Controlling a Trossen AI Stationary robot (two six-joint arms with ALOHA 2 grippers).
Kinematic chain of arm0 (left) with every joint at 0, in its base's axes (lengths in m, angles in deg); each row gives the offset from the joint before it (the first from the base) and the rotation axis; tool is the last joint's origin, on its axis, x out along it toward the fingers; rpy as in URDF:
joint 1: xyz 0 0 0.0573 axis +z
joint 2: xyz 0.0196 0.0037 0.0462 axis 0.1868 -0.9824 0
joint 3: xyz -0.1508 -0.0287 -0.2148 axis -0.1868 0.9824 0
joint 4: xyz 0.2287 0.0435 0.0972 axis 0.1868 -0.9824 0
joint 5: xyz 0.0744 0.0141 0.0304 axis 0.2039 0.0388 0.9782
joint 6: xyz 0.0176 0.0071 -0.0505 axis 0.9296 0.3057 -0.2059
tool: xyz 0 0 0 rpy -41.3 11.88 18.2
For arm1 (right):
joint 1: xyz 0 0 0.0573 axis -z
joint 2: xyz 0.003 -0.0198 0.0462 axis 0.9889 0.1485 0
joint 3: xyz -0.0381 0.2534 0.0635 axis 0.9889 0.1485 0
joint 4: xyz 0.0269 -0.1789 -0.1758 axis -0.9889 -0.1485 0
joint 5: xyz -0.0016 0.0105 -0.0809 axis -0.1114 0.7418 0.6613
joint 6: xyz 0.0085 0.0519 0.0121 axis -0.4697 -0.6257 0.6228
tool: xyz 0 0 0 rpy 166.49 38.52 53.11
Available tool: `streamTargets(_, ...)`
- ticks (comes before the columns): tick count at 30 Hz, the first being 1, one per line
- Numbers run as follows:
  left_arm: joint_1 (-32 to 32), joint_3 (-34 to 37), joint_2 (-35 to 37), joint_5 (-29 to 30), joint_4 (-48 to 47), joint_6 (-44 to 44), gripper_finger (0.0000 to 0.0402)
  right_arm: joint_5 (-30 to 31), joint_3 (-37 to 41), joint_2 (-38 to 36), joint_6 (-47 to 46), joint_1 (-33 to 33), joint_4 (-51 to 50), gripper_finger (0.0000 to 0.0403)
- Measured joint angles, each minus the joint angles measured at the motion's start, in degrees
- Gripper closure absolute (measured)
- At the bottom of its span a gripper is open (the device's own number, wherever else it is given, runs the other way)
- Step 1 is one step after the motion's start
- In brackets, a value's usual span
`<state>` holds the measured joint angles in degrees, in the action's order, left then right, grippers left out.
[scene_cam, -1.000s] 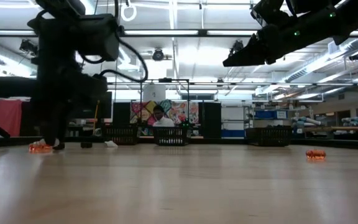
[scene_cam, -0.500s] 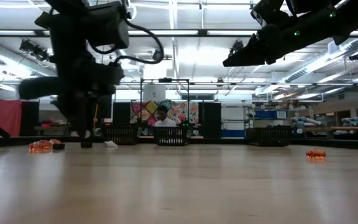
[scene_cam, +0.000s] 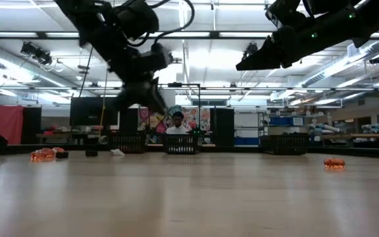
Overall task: Sort Halloween decoration
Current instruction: Put the white ghost toy into the middle black bin
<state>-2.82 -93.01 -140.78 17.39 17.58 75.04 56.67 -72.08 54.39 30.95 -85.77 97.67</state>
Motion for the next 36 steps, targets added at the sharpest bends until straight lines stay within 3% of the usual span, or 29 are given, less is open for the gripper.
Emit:
streamTargets(3, 4.7, 0.0, 0.0, -2.4, 8.0, 1.8, 0.0354, 0.0, 0.0, 0.0, 0.0, 0.0, -0.6, 0.0266)
streamTargets(6, 9.9, -0.1, -0.9, -8.7, 16.0, -0.1, 0.0354, 0.0, 0.0, 0.0, 0.0, 0.0, -1.1, 0.0266)
streamTargets(10, 16.1, -0.1, -4.9, -15.2, 25.7, -6.3, 0.0354, 0.0, 0.0, 0.0, 0.0, 0.0, -1.4, 0.0266)
streamTargets(14, 19.9, -0.1, -10.2, -17.4, 30.9, -13.1, 0.0354, -0.1, 0.0, 0.0, 0.0, 0.0, -1.6, 0.0266)
streamTargets(19, 22.2, 0.0, -14.3, -22.0, 30.8, -17.3, 0.0342, 0.0, 0.0, 0.0, 0.5, 0.0, -1.7, 0.0266)
streamTargets(25, 22.2, 0.0, -15.1, -23.1, 32.2, -18.5, 0.0274, 0.0, 0.0, 0.0, 0.9, 0.0, -1.7, 0.0266)
streamTargets(30, 21.9, 0.0, -13.6, -23.1, 30.6, -19.1, 0.0232, 0.0, 0.0, 0.0, 0.9, 0.0, -1.7, 0.0266)
streamTargets(36, 18.7, 0.0, -6.4, -22.7, 21.3, -15.6, 0.0231, 0.0, 0.0, 0.0, 0.7, 0.0, -1.7, 0.0266)
